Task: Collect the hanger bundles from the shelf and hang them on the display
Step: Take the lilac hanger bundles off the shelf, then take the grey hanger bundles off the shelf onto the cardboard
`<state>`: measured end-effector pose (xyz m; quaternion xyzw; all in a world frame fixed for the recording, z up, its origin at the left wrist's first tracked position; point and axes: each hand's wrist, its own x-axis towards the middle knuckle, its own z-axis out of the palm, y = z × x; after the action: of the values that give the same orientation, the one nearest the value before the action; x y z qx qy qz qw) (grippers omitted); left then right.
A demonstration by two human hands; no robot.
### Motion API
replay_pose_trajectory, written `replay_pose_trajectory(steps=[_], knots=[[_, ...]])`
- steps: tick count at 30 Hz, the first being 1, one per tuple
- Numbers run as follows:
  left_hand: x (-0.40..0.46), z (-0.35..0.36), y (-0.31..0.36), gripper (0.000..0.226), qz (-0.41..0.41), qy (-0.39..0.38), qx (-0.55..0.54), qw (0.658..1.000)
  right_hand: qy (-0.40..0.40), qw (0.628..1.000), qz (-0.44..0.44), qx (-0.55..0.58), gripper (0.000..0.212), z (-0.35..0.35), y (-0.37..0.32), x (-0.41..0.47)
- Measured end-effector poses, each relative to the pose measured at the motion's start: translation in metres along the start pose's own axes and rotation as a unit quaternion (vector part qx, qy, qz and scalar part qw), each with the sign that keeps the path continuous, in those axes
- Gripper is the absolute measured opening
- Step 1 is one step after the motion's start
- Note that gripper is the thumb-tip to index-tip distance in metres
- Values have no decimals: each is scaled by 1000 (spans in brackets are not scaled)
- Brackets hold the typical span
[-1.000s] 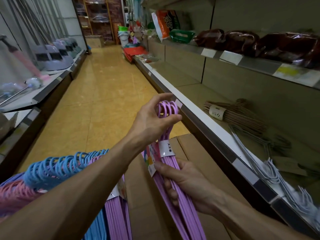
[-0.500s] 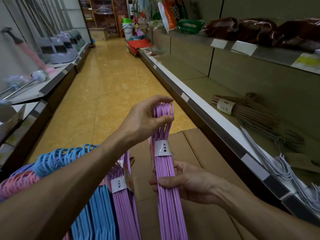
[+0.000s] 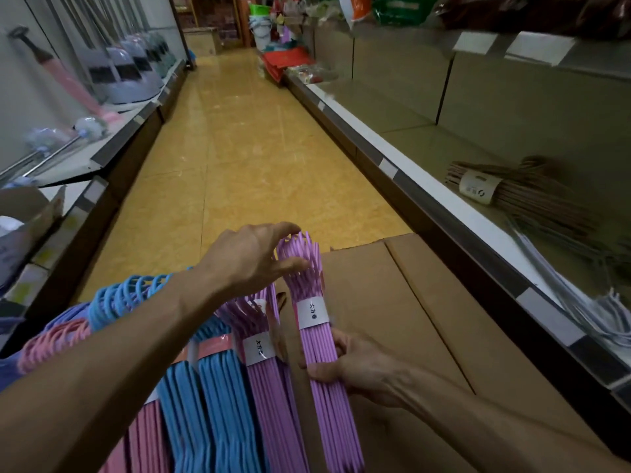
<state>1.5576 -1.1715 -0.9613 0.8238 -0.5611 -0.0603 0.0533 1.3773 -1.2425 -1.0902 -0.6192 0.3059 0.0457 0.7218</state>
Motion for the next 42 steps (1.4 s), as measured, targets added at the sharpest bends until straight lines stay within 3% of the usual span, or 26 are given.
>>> replay_pose_trajectory(steps=[10, 17, 21, 23, 27, 31, 36, 42], knots=[[-6, 35, -34, 73, -31, -53, 21, 998, 16, 997, 18, -78, 31, 24, 38, 40], [-6, 42, -34, 69, -52, -66, 48, 995, 5, 993, -26, -119, 26, 28, 42, 47], [-2, 41, -26, 72, -47, -66, 53, 995, 7, 988, -29, -151, 44, 22, 46, 37], [-1, 39, -16, 68, -34, -36, -4, 999, 12, 983, -27, -182, 48, 11, 47, 28], [2, 32, 13, 48, -1, 57, -138, 989, 44, 976, -22, -211, 33, -19, 48, 1], [9, 22, 57, 24, 3, 102, -295, 950, 99, 977, -30, -184, 24, -54, 40, -31], [17, 19, 113, 18, 15, 72, -434, 898, 161, 975, -41, -145, 17, -106, 29, -81], [33, 14, 178, 17, 59, 44, -459, 885, 320, 931, -65, -160, 9, -174, 18, -134]])
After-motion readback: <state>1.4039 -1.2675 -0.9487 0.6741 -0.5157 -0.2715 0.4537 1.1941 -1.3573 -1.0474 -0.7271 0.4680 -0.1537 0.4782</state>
